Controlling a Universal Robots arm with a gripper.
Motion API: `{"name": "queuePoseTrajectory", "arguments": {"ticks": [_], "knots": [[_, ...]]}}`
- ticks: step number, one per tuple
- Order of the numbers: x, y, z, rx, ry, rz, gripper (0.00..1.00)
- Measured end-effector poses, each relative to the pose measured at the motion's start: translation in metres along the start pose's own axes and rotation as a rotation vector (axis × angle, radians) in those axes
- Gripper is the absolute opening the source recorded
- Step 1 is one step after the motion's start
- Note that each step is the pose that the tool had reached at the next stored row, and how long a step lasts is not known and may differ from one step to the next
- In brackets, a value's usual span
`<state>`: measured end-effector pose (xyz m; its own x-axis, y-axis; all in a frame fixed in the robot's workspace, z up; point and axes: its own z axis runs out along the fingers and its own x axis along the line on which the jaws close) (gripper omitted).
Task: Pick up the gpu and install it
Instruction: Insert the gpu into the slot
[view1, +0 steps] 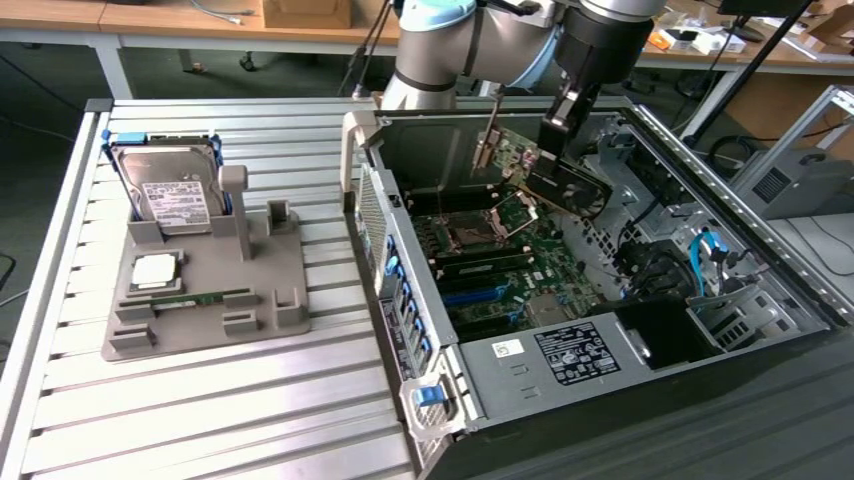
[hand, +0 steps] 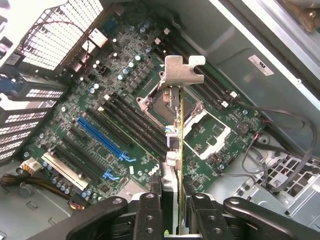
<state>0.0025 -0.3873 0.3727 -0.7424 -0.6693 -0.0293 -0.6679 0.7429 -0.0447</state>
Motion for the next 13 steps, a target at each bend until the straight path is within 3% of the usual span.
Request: {"name": "queuePoseTrajectory", "arguments": {"ticks": [13], "knots": [[0.0, 0.0, 0.0, -0.0014, -0.0022, -0.049, 0.27]]}}
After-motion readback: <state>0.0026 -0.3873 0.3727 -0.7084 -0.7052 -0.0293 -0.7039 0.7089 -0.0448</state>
